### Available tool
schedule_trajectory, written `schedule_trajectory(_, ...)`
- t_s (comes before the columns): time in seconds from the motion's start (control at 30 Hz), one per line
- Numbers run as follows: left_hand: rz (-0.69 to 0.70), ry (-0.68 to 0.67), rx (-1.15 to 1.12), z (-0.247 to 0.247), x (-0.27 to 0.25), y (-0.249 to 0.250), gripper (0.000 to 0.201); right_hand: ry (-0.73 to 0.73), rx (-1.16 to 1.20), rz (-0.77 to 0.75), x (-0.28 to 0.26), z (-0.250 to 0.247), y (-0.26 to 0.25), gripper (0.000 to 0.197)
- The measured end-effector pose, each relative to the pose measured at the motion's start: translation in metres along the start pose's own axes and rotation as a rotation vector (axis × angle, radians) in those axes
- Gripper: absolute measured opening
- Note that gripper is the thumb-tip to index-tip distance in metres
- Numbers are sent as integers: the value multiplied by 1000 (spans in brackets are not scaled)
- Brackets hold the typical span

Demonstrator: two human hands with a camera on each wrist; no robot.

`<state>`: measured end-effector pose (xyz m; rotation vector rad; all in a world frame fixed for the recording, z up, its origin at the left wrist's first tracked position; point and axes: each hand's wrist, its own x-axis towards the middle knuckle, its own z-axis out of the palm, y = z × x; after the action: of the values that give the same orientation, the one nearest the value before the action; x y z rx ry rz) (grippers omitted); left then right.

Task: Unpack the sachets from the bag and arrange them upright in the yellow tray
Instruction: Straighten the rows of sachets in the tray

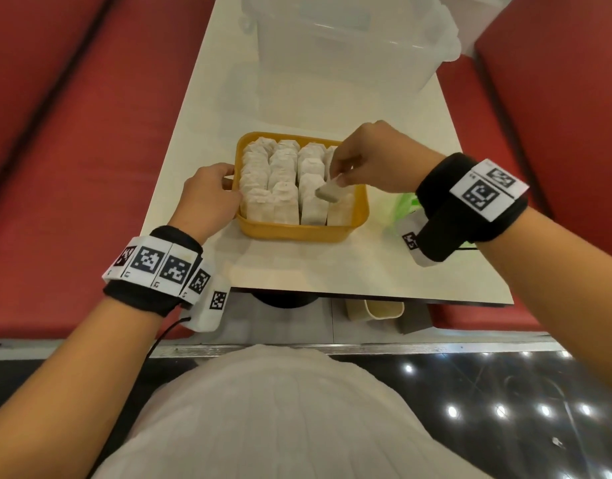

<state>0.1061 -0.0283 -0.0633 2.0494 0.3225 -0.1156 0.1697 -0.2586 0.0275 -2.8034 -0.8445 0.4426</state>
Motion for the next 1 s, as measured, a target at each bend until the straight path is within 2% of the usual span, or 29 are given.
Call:
schedule_trajectory(0.23, 5, -3, 8, -1, 2, 1, 41, -223, -146, 78, 19, 20, 12, 7)
schedule_trajectory(0.43, -25, -15, -18, -2, 4, 1, 44, -205, -353, 62, 34, 37, 9, 13)
schedule_trajectory(0.6, -26, -10, -32, -2, 5, 1, 45, -193, -352, 82, 30, 39, 16, 16)
schedule_trajectory(0.77, -20, -7, -30, -2, 6, -1, 45, -28, -298, 101, 31, 26, 13, 21)
schedule_trajectory(0.87, -14, -2, -25, -2, 7, -1, 44, -22, -337, 99, 37, 27, 4, 23)
schedule_trajectory(1.0, -12, 2, -25, -2, 7, 0, 44, -73, -396, 148, 53, 28, -3, 46)
